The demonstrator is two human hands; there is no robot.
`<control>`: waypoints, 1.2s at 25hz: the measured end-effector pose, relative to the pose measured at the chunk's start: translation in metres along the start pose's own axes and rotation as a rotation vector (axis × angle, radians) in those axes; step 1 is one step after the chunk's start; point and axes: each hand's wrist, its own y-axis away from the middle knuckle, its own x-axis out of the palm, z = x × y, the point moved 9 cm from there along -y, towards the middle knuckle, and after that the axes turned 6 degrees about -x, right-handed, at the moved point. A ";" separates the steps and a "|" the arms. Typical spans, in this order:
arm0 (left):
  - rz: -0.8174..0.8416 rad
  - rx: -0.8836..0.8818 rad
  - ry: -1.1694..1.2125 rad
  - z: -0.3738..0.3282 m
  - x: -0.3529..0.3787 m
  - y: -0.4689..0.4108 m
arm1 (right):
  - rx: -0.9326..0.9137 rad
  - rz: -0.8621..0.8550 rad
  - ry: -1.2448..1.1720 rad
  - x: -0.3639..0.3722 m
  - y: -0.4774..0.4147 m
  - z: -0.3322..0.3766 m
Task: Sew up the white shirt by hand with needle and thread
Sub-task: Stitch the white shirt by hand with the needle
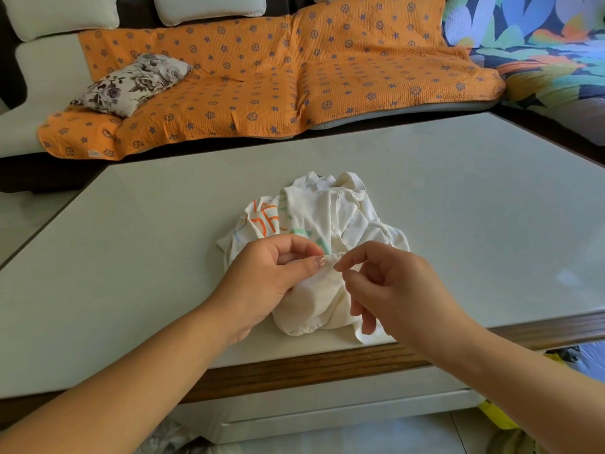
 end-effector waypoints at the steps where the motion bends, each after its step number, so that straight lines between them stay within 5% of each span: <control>1: 0.003 0.001 0.001 0.000 0.000 0.000 | 0.002 0.001 0.013 0.000 -0.001 -0.001; 30: 0.029 0.083 -0.067 -0.004 0.002 0.001 | 0.027 -0.021 0.027 0.006 -0.005 -0.009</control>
